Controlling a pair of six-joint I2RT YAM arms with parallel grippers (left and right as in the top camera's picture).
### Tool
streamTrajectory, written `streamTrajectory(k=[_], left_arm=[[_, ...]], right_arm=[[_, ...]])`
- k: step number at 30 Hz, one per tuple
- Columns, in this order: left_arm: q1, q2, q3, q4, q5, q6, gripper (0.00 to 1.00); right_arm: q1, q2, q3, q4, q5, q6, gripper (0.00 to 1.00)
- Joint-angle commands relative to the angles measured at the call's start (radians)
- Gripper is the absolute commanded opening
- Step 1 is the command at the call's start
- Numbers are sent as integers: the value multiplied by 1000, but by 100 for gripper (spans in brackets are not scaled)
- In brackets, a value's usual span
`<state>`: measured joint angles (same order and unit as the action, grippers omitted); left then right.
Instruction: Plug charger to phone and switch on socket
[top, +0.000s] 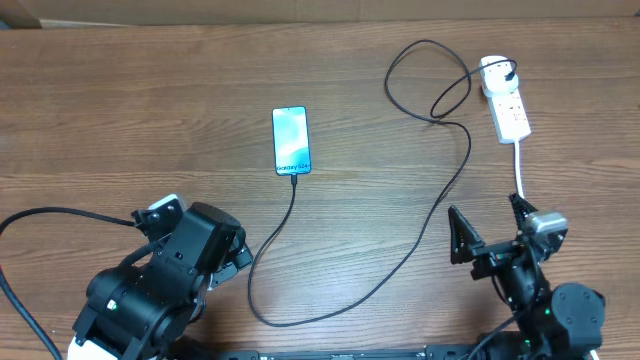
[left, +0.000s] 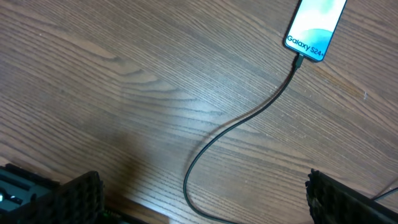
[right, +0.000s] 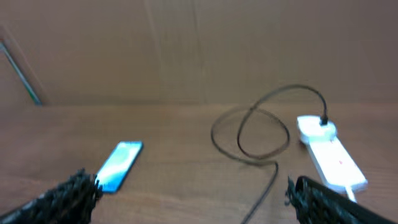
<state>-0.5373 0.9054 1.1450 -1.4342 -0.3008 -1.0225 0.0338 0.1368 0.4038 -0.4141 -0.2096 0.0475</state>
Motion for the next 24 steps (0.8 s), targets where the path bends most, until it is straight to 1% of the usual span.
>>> streamTrajectory(k=[1,10,22,24], left_arm=[[-6,-2,-4,2,-21,-22,99],[-6,-2,-4,2,-21,-22,100],[-6,-2,-4,2,-21,-22,100],[-6,-2,-4,2,-21,-22,99]], right_arm=[[-18,-53,-75,67,-40,-7,100],[-58,-135,-222,220,-39,-8,100],[-62,-134,-397,476,-35,-8,100],[-61,-134,-396,476,-24,-9,100]])
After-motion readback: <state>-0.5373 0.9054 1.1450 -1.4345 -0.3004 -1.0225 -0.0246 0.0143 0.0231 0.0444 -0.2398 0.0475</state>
